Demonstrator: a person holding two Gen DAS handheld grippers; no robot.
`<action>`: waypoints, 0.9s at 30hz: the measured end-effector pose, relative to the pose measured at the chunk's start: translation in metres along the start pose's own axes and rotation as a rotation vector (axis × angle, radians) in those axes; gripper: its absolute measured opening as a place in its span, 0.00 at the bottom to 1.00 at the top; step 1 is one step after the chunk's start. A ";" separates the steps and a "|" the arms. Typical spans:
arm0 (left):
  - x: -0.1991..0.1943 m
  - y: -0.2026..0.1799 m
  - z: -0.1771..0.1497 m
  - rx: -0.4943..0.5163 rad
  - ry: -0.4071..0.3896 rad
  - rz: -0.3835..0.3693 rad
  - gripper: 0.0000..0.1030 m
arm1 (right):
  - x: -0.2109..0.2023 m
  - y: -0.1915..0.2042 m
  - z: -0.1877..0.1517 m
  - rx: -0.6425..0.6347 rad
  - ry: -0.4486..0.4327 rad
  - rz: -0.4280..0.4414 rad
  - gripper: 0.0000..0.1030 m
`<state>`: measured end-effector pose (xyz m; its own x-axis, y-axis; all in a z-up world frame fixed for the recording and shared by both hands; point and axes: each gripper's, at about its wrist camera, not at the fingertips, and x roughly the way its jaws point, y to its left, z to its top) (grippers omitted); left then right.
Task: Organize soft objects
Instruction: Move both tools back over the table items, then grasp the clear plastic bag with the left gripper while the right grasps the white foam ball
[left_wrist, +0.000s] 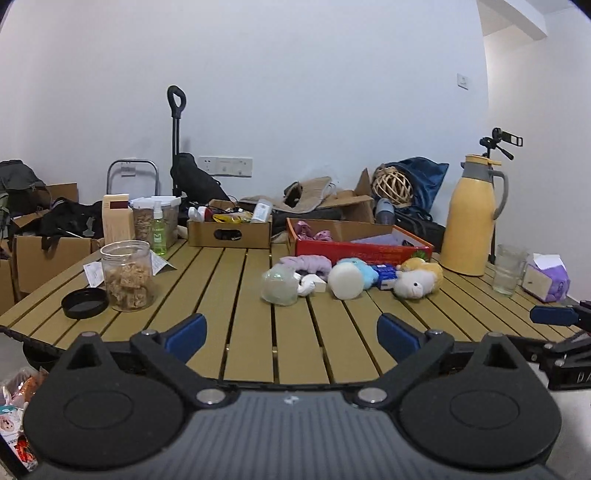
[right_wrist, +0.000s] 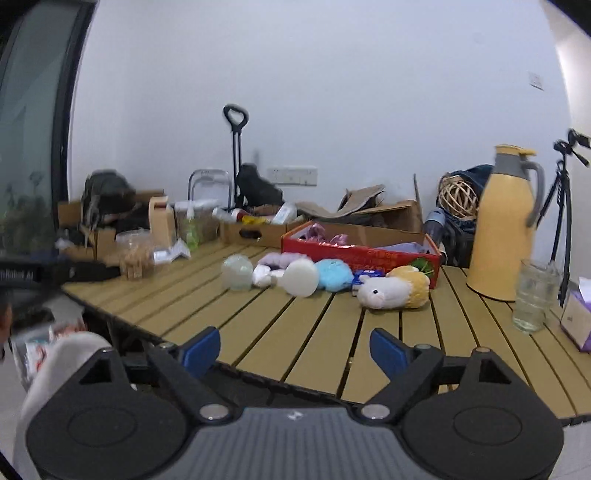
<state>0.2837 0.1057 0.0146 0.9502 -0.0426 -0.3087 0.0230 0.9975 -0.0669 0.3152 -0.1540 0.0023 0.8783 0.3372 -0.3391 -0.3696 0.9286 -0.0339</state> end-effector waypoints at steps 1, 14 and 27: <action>0.001 0.001 0.000 -0.007 -0.003 -0.003 0.98 | 0.000 0.002 0.001 0.002 -0.010 -0.005 0.85; 0.082 0.010 -0.008 -0.026 0.081 0.013 0.99 | 0.062 -0.025 -0.011 0.196 0.012 0.026 0.84; 0.236 0.026 0.037 -0.024 0.140 -0.044 0.96 | 0.187 -0.033 0.037 0.147 0.069 0.040 0.77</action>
<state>0.5197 0.1242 -0.0244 0.8958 -0.0956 -0.4340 0.0550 0.9929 -0.1052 0.5028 -0.1158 -0.0252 0.8391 0.3673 -0.4012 -0.3508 0.9291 0.1169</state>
